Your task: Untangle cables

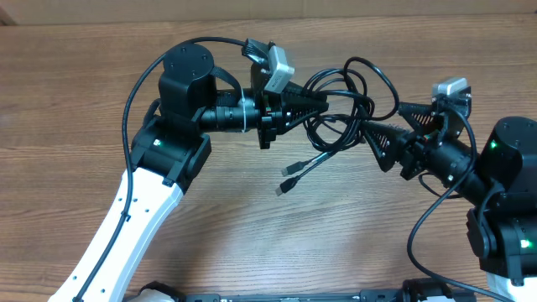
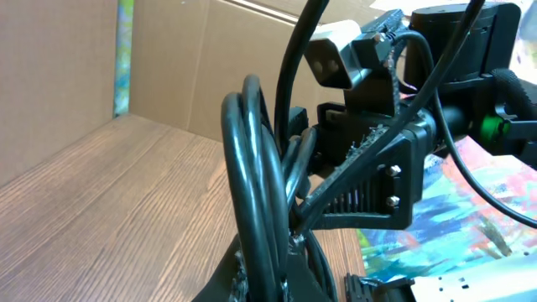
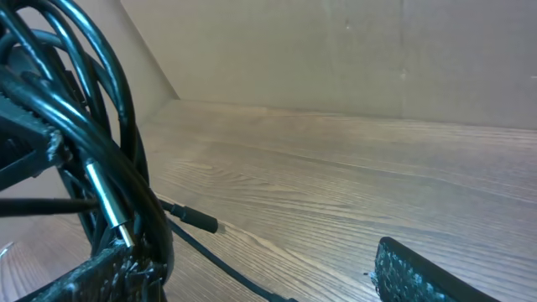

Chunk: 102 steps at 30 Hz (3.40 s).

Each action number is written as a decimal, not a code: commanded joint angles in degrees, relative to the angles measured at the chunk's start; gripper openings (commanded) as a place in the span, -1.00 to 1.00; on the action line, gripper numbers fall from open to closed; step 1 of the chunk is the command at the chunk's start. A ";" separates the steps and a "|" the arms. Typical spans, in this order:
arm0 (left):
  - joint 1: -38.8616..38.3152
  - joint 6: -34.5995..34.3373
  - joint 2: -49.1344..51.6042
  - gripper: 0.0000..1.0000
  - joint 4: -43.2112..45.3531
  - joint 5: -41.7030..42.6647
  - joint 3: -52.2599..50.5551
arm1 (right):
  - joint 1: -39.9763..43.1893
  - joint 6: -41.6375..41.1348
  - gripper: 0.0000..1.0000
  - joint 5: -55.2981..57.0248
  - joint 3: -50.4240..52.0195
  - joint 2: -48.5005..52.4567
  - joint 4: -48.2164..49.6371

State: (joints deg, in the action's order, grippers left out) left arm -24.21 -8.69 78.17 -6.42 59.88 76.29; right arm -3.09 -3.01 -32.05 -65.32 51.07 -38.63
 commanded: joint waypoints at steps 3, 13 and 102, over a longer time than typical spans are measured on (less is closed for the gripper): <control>-1.16 -0.70 -0.28 -0.92 0.28 4.74 1.14 | -0.04 -0.44 0.68 2.05 -1.40 0.11 0.90; -5.14 -0.33 -0.28 -0.92 1.11 5.79 1.14 | -0.04 -0.44 0.64 2.03 -1.40 0.13 2.49; -3.56 7.98 -0.28 -0.92 2.97 7.72 1.11 | -0.09 -12.20 1.00 9.84 -1.42 3.74 -2.71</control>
State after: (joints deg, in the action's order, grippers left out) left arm -27.99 -5.93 79.29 -4.80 59.13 76.34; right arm -3.36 -13.98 -30.33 -65.87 54.92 -40.62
